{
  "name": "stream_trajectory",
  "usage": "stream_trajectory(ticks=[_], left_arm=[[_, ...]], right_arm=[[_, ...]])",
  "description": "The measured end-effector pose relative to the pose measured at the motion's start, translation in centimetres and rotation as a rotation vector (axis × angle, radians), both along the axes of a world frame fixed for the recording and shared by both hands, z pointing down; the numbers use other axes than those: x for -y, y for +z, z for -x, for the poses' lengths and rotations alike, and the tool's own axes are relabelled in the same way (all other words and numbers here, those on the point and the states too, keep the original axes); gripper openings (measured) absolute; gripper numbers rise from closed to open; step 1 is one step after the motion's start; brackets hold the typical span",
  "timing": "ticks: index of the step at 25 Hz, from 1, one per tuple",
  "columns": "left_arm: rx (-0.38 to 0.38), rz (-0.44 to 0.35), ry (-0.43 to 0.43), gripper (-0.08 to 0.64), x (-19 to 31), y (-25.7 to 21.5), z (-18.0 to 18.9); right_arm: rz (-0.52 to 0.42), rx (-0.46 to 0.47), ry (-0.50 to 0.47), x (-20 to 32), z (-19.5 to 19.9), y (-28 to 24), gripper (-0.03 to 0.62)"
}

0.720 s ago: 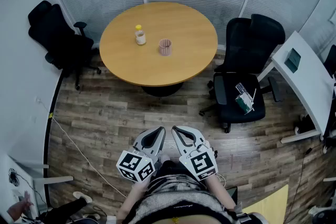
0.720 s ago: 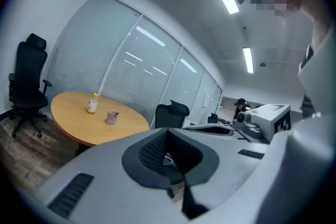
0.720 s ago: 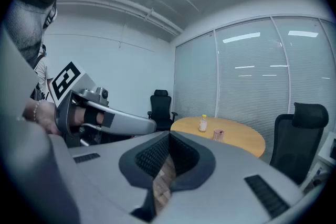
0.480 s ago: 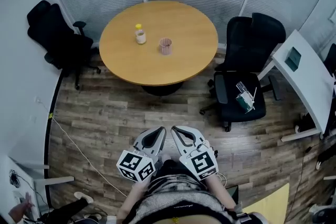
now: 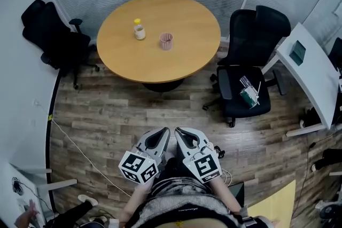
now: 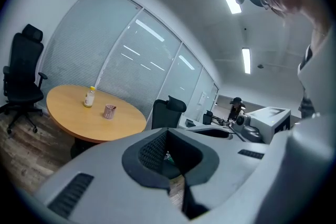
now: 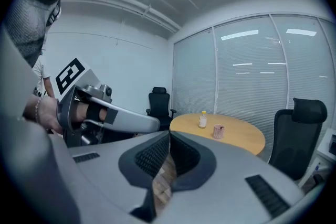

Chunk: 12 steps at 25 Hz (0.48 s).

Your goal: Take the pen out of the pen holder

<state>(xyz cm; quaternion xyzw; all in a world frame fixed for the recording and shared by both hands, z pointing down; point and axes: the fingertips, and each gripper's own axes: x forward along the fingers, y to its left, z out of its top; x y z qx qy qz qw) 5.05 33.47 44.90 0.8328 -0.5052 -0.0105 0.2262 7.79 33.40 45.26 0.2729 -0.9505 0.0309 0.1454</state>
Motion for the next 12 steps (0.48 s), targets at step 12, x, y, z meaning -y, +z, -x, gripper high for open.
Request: stream_trajectory(ticks=[12], left_arm=[[0.004,0.001,-0.035,0.005,8.4,-0.1,2.5]], right_arm=[[-0.010,0.026,-0.027,9.1,2.6,-0.6,0.023]])
